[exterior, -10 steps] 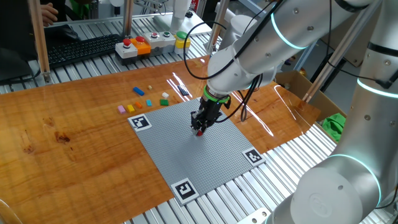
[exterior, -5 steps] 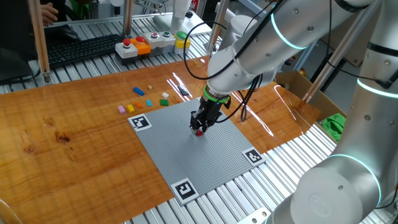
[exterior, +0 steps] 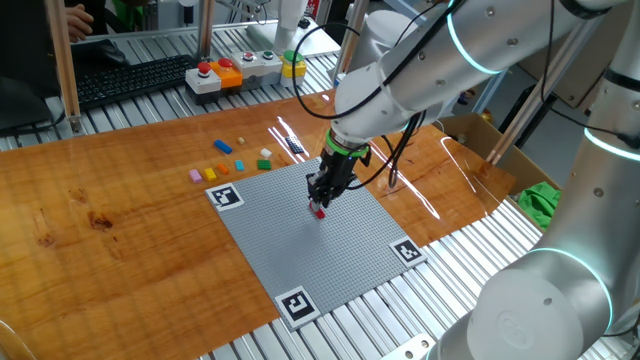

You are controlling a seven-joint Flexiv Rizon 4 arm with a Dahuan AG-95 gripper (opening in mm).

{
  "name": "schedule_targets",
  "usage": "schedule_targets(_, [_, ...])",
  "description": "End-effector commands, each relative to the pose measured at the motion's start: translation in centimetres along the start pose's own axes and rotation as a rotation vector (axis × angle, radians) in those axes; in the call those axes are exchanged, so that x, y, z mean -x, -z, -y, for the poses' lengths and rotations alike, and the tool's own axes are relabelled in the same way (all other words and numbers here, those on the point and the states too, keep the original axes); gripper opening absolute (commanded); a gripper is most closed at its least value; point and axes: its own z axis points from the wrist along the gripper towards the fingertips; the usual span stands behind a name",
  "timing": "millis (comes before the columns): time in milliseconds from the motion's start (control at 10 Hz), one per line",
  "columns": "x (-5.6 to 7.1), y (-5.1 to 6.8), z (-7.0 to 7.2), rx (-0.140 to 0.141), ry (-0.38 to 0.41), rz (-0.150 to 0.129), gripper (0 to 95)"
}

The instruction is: Stack small Lego blocks randomly, one at a time

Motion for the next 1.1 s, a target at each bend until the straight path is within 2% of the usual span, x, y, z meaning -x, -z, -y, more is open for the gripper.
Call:
schedule_targets(100, [0.1,0.0,0.1,0.001,-0.003,0.003,0.0])
schedule_targets(700, [0.3,0.4,0.5,0.002,0.002,-0.005,0.0])
schedule_targets(900, [0.2,-1.2,0.8,0.006,0.009,0.001,0.0])
schedule_targets(1000, [0.1,-2.3,1.0,0.013,0.013,0.017,0.0])
schedule_targets(1100, [0.1,-2.5,1.1,0.015,0.012,0.029,0.0])
